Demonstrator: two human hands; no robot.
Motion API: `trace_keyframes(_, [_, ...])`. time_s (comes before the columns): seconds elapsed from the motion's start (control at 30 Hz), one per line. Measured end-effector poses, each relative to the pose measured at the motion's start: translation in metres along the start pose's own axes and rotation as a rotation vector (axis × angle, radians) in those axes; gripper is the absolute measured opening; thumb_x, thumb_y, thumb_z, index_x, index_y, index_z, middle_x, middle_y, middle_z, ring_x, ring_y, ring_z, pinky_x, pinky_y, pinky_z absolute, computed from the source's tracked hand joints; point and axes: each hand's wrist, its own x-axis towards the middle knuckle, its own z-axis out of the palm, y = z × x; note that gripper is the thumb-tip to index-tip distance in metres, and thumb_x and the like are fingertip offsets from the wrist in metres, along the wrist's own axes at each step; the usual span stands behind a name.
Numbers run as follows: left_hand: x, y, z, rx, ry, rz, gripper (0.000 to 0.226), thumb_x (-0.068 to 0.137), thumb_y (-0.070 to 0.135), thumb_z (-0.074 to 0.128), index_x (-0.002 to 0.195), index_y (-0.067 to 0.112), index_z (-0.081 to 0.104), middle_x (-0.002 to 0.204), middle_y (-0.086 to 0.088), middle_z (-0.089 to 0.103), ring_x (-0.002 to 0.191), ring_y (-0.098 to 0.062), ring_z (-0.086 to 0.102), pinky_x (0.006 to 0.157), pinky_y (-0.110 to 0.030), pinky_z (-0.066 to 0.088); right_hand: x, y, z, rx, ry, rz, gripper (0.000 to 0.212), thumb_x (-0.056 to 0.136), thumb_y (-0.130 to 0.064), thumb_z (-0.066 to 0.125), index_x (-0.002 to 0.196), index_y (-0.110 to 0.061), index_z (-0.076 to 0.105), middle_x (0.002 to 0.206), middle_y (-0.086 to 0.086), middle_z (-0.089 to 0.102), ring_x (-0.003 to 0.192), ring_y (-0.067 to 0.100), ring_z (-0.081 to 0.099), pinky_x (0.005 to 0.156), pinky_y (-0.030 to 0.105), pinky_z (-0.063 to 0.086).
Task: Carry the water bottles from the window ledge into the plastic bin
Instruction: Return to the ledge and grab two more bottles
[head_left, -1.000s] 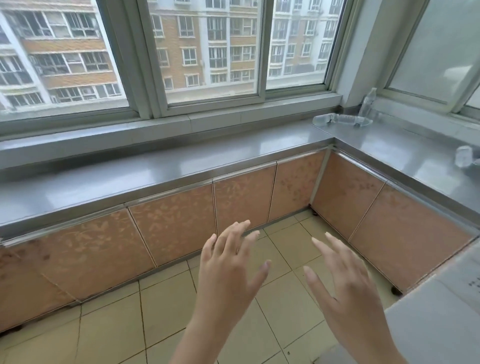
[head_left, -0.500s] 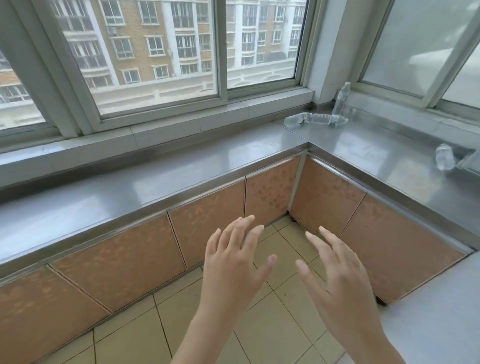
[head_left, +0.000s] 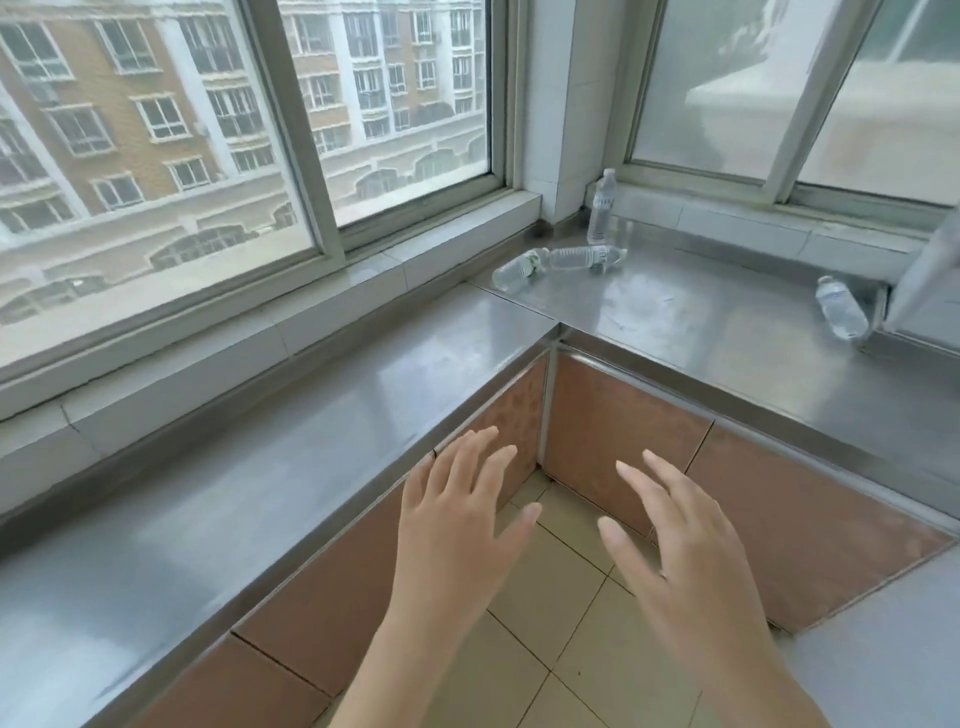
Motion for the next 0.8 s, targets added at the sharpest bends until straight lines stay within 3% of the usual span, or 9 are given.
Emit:
trace_keyframes(0.1, [0.046, -0.009, 0.022, -0.037, -0.004, 0.032, 0.052, 0.086, 0.056, 0.046, 0.125, 0.027, 0.061, 0.136, 0.008, 0.058, 0.126, -0.011, 0.043, 0.105, -0.044, 0.043, 0.039, 0.008, 0.01, -0.017, 0.012, 0.047, 0.058, 0.085, -0.058, 0.032, 0.137, -0.035, 0.044, 0.149, -0.011, 0.035, 0.137, 0.009, 0.027, 0.111, 0.05, 0.029])
trace_keyframes(0.3, [0.135, -0.007, 0.092, -0.075, -0.042, 0.09, 0.051, 0.086, 0.057, 0.045, 0.125, 0.029, 0.06, 0.137, 0.009, 0.056, 0.128, -0.009, 0.039, 0.109, -0.038, 0.034, 0.128, 0.049, 0.023, -0.048, 0.018, 0.127, 0.056, 0.086, -0.056, 0.037, 0.139, -0.037, 0.042, 0.151, -0.013, 0.032, 0.138, 0.005, 0.021, 0.115, 0.045, 0.023])
trace_keyframes(0.4, [0.182, 0.005, 0.127, -0.07, -0.049, 0.09, 0.051, 0.085, 0.058, 0.045, 0.125, 0.03, 0.06, 0.136, 0.009, 0.057, 0.127, -0.009, 0.04, 0.107, -0.039, 0.038, 0.178, 0.078, 0.027, -0.058, 0.004, 0.134, 0.054, 0.088, -0.055, 0.039, 0.14, -0.036, 0.041, 0.152, -0.013, 0.031, 0.137, 0.005, 0.02, 0.116, 0.043, 0.021])
trace_keyframes(0.57, [0.262, 0.032, 0.182, -0.086, -0.094, 0.096, 0.051, 0.084, 0.058, 0.048, 0.124, 0.03, 0.061, 0.136, 0.01, 0.057, 0.127, -0.011, 0.045, 0.108, -0.035, 0.028, 0.268, 0.132, 0.024, -0.054, 0.006, 0.155, 0.049, 0.092, -0.047, 0.049, 0.139, -0.033, 0.044, 0.15, -0.009, 0.035, 0.134, 0.008, 0.024, 0.114, 0.041, 0.026])
trace_keyframes(0.8, [0.361, 0.058, 0.24, -0.103, -0.081, 0.117, 0.049, 0.084, 0.057, 0.048, 0.121, 0.028, 0.063, 0.134, 0.009, 0.059, 0.125, -0.014, 0.049, 0.107, -0.033, 0.028, 0.374, 0.188, 0.026, -0.102, 0.006, 0.119, 0.059, 0.087, -0.057, 0.03, 0.134, -0.028, 0.049, 0.145, -0.001, 0.043, 0.132, 0.015, 0.032, 0.109, 0.049, 0.032])
